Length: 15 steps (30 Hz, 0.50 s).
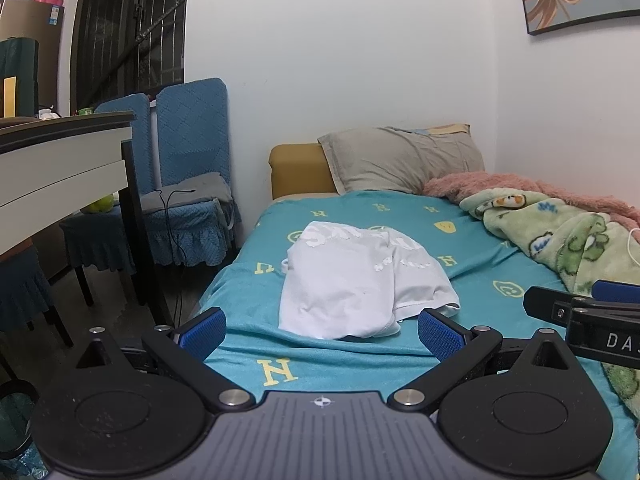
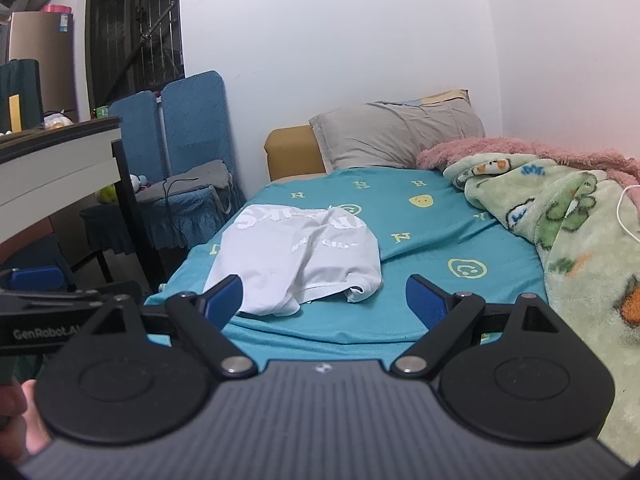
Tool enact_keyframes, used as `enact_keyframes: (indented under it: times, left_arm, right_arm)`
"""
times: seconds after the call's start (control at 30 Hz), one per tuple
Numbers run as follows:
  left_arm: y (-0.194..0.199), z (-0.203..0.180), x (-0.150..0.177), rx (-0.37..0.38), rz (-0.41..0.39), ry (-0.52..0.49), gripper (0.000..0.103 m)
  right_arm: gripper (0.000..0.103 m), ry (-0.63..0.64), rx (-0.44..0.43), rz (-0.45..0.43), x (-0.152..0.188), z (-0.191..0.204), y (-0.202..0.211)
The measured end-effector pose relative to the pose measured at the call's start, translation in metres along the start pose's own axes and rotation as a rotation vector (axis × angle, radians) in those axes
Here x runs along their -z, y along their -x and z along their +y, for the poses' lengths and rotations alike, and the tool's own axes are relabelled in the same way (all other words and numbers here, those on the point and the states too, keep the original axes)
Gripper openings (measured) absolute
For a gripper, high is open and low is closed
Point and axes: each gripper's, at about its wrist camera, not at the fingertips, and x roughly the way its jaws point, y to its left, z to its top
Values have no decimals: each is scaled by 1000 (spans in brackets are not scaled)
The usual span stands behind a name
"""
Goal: Fold clothes
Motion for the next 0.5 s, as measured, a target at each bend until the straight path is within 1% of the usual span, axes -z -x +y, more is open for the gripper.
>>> enact_keyframes:
  times: [0.23, 0.5]
  left_arm:
    - [-1, 2, -4, 3, 5, 4, 103]
    - [3, 4, -3, -9, 0, 15, 103]
  right_arm:
    - [90, 5, 1, -8, 4, 3, 1]
    - [90, 10, 6, -11, -3, 1, 3]
